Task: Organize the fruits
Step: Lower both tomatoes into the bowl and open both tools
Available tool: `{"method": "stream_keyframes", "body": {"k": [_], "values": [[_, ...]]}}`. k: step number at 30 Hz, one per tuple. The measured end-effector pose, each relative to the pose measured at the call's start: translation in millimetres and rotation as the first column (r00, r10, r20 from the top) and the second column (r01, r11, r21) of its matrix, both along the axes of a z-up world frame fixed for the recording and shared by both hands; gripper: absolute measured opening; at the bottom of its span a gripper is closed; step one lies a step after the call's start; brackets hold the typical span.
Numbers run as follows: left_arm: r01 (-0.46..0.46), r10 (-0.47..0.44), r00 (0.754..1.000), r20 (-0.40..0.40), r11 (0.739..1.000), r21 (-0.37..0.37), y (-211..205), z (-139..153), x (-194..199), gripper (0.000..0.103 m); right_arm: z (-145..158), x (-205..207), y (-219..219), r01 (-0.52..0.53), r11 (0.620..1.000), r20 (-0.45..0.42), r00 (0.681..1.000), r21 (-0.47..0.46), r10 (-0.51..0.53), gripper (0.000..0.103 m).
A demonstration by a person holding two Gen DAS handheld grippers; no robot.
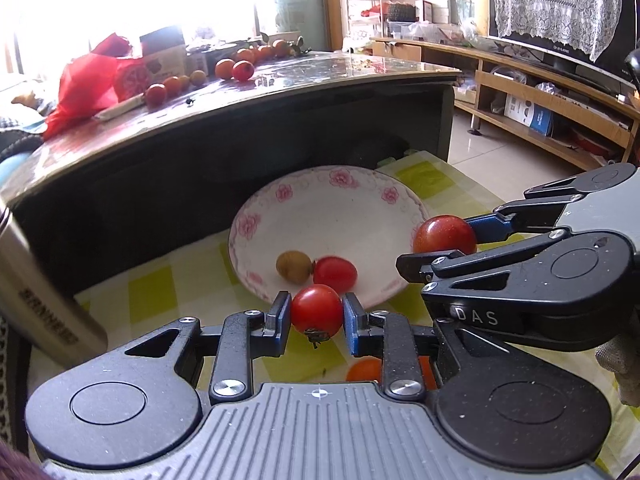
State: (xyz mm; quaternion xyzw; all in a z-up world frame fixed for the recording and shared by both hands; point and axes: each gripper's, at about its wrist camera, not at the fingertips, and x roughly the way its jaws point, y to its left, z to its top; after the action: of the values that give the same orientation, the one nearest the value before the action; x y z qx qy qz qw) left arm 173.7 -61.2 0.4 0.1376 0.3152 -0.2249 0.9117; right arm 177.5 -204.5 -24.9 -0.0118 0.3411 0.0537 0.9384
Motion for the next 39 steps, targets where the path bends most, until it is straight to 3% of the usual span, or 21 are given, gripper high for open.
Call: {"method": "stream_keyframes", "body": {"k": [19, 39], "values": [[-0.022, 0.023, 0.997, -0.069, 1.0, 0.022, -8.1, -17.0, 52.6, 0.034, -17.1, 57.6, -2.0, -0.023, 0.999, -0.061, 0.998, -0.041, 0.021, 0.046], [-0.021, 0.024, 0.999, -0.041, 0.998, 0.066, -15.7, -18.2, 62.5, 0.035, -22.5, 68.1, -4.0, -0.017, 0.999, -0.064, 0.998, -0.042, 0.015, 0.046]]}}
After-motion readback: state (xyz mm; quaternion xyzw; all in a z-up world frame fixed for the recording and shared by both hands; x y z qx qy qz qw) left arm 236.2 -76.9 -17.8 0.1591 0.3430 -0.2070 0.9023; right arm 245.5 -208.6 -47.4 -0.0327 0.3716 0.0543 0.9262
